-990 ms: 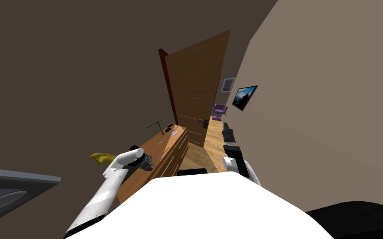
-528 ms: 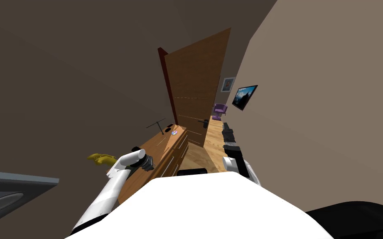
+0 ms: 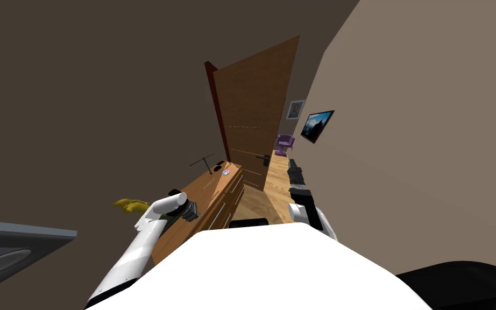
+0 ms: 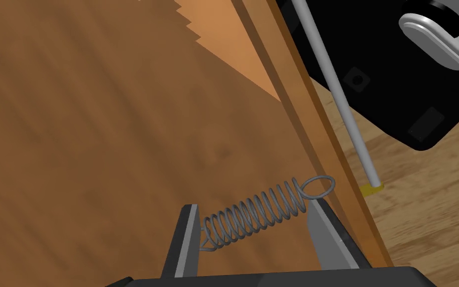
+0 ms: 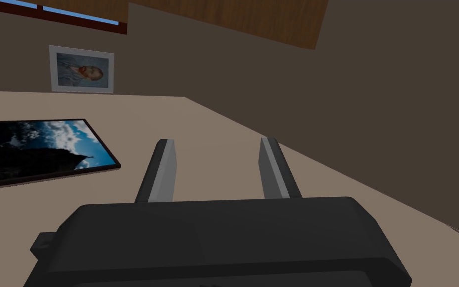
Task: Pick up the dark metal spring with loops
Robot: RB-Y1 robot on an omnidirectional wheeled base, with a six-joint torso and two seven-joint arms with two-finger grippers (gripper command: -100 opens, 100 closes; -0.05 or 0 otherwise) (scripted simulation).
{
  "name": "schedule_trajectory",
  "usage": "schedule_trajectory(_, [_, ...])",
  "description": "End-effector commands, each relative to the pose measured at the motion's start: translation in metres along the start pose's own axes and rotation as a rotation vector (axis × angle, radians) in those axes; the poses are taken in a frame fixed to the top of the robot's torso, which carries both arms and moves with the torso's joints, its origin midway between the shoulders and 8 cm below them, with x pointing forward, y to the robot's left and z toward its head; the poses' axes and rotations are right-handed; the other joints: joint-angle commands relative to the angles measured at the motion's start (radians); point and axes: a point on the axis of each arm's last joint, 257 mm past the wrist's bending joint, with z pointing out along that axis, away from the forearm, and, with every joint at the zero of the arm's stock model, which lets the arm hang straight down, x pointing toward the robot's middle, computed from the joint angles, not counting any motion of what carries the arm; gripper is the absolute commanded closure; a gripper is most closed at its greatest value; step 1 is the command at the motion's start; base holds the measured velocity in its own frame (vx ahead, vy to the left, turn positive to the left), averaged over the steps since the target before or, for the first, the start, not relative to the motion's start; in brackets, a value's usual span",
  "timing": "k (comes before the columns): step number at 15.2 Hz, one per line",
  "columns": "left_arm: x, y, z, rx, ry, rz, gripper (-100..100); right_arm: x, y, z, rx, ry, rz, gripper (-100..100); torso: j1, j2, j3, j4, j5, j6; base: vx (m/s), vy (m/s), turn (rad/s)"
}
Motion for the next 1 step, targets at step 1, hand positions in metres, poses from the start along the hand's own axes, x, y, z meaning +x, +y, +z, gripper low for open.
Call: schedule_trajectory(1, [0.0,0.0,0.0,0.0,0.0,0.0,100,0.0,0.0,0.0,0.0,0.0,0.0,0,0.0,0.0,0.0,0.0,0.0,0.0,0.001,-0.006,0.004])
